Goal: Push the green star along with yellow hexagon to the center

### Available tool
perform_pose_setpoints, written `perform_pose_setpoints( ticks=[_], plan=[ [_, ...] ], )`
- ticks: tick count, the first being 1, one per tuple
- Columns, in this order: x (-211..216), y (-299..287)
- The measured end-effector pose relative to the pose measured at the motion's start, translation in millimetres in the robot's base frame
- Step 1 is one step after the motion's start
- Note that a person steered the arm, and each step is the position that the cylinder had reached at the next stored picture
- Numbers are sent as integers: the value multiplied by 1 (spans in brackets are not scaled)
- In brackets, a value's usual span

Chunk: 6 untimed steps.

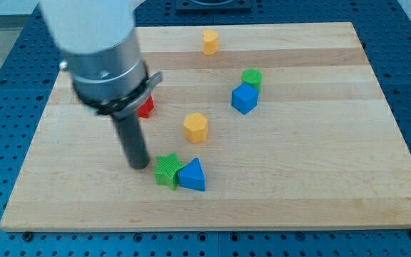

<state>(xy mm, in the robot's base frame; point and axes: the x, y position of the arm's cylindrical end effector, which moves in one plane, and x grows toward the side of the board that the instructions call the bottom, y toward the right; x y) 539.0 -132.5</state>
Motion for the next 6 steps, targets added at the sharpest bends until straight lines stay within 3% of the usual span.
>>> perform_pose_setpoints(
  ticks=[1,2,6],
  plan=[
    [38,-50],
    [79,-53],
    [-13,82]
  ],
)
